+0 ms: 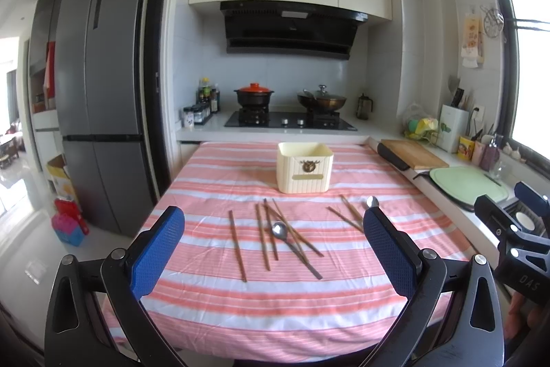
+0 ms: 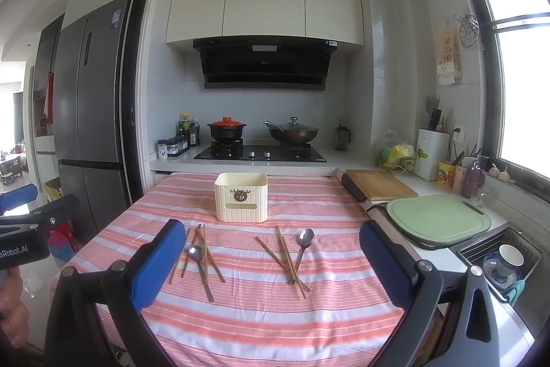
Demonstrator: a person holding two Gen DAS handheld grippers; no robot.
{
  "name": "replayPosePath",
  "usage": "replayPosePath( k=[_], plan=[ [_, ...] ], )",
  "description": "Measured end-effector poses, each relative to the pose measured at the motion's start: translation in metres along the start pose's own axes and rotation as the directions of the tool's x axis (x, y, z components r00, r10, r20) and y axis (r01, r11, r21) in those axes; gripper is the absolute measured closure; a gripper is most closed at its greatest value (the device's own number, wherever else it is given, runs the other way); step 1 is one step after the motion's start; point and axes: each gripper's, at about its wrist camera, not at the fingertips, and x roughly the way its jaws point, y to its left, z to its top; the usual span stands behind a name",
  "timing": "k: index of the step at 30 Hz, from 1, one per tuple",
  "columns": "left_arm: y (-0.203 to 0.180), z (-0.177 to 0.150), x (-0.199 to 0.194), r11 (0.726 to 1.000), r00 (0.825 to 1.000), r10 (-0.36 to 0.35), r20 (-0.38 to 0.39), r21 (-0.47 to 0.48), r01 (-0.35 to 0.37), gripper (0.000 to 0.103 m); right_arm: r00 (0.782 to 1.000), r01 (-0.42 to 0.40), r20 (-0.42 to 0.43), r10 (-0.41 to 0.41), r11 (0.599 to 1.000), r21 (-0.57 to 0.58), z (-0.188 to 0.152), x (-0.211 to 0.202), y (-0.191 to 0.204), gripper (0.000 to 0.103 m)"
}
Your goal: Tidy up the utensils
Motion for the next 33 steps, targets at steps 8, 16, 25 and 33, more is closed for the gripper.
replayPosePath(
  k=[8,16,25,33],
  plan=[
    [0.001,0.002,-0.007,1.0,1.0,-0.002,-0.002,0.001,0.002,0.0,1.0,-0.004,0.001,0.004,1.0,0.004,0.0,-0.001,0.0,0.0],
    [-0.001,-0.001,-0.003,1.0,1.0,-0.013,-0.015,0.002,0.013,0.0,1.0,-0.007,-0.002,0.007,1.0,0.014,0.0,0.0,0.0,0.0],
    [-0.005,-0.001,0.005,1.0,1.0,-0.019,-0.024,0.004,0.019,0.0,1.0,-0.01,-0.008,0.01,1.0,0.025,-0.001,0.003,-0.004,0.0],
    [-0.008,-0.002,0.009,1.0,1.0,-0.018,-0.02,0.018,0.018,0.0,1.0,-0.014,-0.019,0.015,0.999,0.037,-0.004,0.009,-0.006,0.0]
  ],
)
